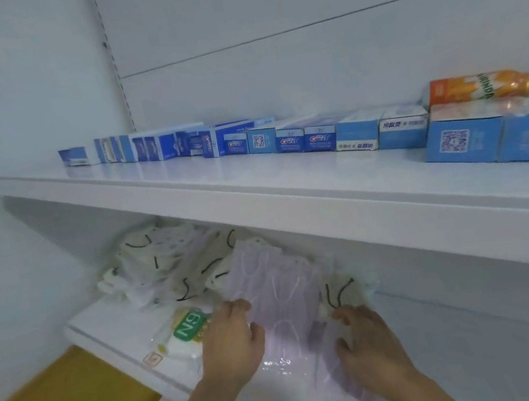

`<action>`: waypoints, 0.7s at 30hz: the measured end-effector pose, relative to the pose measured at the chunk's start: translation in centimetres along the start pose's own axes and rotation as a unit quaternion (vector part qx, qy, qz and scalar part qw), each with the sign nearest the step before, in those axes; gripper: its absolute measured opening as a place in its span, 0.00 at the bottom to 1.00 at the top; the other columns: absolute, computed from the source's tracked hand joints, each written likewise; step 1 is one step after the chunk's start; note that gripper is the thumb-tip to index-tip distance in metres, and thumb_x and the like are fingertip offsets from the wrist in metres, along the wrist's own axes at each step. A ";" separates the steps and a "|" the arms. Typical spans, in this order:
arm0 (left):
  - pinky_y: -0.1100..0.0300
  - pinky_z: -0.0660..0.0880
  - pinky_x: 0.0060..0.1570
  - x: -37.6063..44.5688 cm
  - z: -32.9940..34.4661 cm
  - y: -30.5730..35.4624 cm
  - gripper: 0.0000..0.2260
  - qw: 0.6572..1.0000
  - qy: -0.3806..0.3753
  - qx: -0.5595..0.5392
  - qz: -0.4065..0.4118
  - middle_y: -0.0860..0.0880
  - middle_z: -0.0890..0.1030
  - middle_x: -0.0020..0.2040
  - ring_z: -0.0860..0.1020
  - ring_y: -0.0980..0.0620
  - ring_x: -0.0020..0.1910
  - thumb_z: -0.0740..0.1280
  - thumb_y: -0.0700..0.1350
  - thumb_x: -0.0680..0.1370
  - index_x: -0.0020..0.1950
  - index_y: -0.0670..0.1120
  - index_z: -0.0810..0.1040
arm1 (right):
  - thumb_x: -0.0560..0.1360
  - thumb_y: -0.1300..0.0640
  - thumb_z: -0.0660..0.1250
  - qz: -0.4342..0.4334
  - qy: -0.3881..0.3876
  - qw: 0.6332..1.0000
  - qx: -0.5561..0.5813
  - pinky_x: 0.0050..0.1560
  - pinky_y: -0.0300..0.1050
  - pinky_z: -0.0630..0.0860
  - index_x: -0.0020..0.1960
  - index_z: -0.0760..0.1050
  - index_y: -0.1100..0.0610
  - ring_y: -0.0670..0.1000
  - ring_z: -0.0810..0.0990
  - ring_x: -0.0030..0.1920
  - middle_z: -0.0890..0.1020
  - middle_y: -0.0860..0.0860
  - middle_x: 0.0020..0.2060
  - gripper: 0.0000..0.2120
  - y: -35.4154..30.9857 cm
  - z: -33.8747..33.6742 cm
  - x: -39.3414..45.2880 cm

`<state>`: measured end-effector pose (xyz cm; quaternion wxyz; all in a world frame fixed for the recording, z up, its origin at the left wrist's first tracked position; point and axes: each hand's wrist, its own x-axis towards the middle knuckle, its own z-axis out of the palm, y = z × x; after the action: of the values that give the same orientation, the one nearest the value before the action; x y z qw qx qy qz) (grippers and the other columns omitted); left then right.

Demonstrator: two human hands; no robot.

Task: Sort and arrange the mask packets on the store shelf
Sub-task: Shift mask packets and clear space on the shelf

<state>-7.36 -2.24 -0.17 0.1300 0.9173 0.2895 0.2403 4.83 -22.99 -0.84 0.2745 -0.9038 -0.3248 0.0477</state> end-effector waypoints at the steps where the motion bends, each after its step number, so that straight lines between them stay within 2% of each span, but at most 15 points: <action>1: 0.52 0.79 0.44 1.3 0.2 -0.9 0.13 1.000 0.006 -0.015 -0.002 0.47 0.78 0.53 0.80 0.44 0.47 0.66 0.46 0.73 0.57 0.48 0.80 | 0.76 0.53 0.64 0.016 0.012 1.000 0.022 0.63 0.44 0.72 0.68 0.70 0.45 0.50 0.74 0.65 0.73 0.46 0.63 0.21 -0.9 0.9 0.5; 3: 0.51 0.78 0.36 3.6 0.6 -2.5 0.11 1.000 0.011 -0.007 0.018 0.46 0.77 0.47 0.79 0.42 0.42 0.67 0.44 0.69 0.50 0.47 0.80 | 0.74 0.53 0.65 0.019 0.032 0.998 0.053 0.58 0.39 0.71 0.66 0.71 0.46 0.48 0.77 0.58 0.74 0.46 0.58 0.20 -3.1 2.8 1.1; 5: 0.49 0.78 0.35 5.1 1.3 -3.7 0.14 0.999 0.003 0.009 0.045 0.43 0.77 0.48 0.77 0.40 0.44 0.67 0.45 0.65 0.49 0.46 0.80 | 0.76 0.54 0.65 0.025 0.040 0.998 0.051 0.53 0.32 0.67 0.68 0.69 0.47 0.44 0.74 0.54 0.72 0.45 0.56 0.21 -4.9 4.8 1.7; 7: 0.46 0.78 0.38 6.0 2.0 -4.4 0.17 0.998 0.000 0.002 0.060 0.41 0.77 0.49 0.77 0.37 0.45 0.67 0.45 0.62 0.50 0.44 0.79 | 0.77 0.54 0.64 0.066 0.055 0.995 0.057 0.54 0.36 0.68 0.70 0.65 0.47 0.47 0.74 0.58 0.71 0.46 0.58 0.22 -6.0 6.2 2.4; 10: 0.48 0.78 0.36 6.3 2.4 -4.7 0.21 0.993 -0.027 -0.068 0.091 0.42 0.79 0.47 0.80 0.37 0.41 0.70 0.43 0.61 0.54 0.43 0.80 | 0.75 0.50 0.66 0.120 0.074 0.989 0.049 0.56 0.45 0.73 0.69 0.67 0.46 0.52 0.77 0.62 0.74 0.48 0.61 0.23 -7.0 7.8 2.7; 12: 0.50 0.79 0.38 6.4 2.4 -4.8 0.23 0.986 -0.037 -0.125 0.103 0.43 0.80 0.48 0.81 0.39 0.43 0.72 0.41 0.63 0.58 0.43 0.79 | 0.73 0.50 0.67 0.136 0.073 0.988 0.022 0.55 0.46 0.74 0.66 0.70 0.47 0.53 0.79 0.60 0.76 0.49 0.59 0.21 -8.0 8.8 2.7; 15: 0.51 0.78 0.46 6.7 1.7 -4.3 0.22 0.969 -0.039 -0.220 0.103 0.48 0.81 0.50 0.81 0.44 0.47 0.70 0.42 0.68 0.62 0.46 0.76 | 0.67 0.48 0.67 0.131 0.172 0.975 0.043 0.47 0.49 0.79 0.55 0.73 0.44 0.54 0.82 0.48 0.80 0.48 0.47 0.16 -8.2 10.1 3.0; 16: 0.53 0.77 0.47 6.8 1.5 -4.0 0.22 0.964 -0.052 -0.246 0.089 0.50 0.81 0.50 0.81 0.46 0.48 0.70 0.43 0.70 0.64 0.47 0.74 | 0.69 0.48 0.67 0.133 0.176 0.974 0.056 0.51 0.48 0.79 0.58 0.72 0.42 0.53 0.81 0.50 0.80 0.47 0.50 0.17 -8.4 10.4 3.2; 18: 0.58 0.72 0.43 7.0 1.2 -3.4 0.25 0.961 -0.097 -0.250 0.061 0.54 0.80 0.47 0.80 0.51 0.44 0.71 0.46 0.73 0.68 0.49 0.67 | 0.74 0.46 0.66 0.156 0.145 0.975 0.068 0.60 0.47 0.75 0.66 0.70 0.42 0.51 0.78 0.58 0.77 0.46 0.58 0.21 -9.0 10.9 3.2; 19: 0.60 0.69 0.41 7.1 1.1 -3.1 0.28 0.962 -0.124 -0.234 0.058 0.55 0.80 0.46 0.78 0.53 0.41 0.71 0.49 0.75 0.71 0.49 0.64 | 0.73 0.46 0.64 0.161 0.167 0.969 0.088 0.59 0.48 0.76 0.65 0.70 0.42 0.50 0.78 0.56 0.77 0.46 0.57 0.20 -9.3 11.0 3.1; 21: 0.61 0.67 0.39 7.2 1.3 -2.9 0.30 0.964 -0.164 -0.204 0.045 0.54 0.81 0.46 0.77 0.54 0.40 0.70 0.54 0.76 0.72 0.48 0.61 | 0.69 0.48 0.65 0.162 0.250 0.945 0.134 0.50 0.49 0.78 0.58 0.72 0.41 0.47 0.79 0.46 0.79 0.45 0.48 0.18 -9.4 11.4 2.7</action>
<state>-2.88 4.26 0.31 0.3495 0.9102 0.1675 0.1459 -1.37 -10.00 -5.29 0.4543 -0.8819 -0.0857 -0.0926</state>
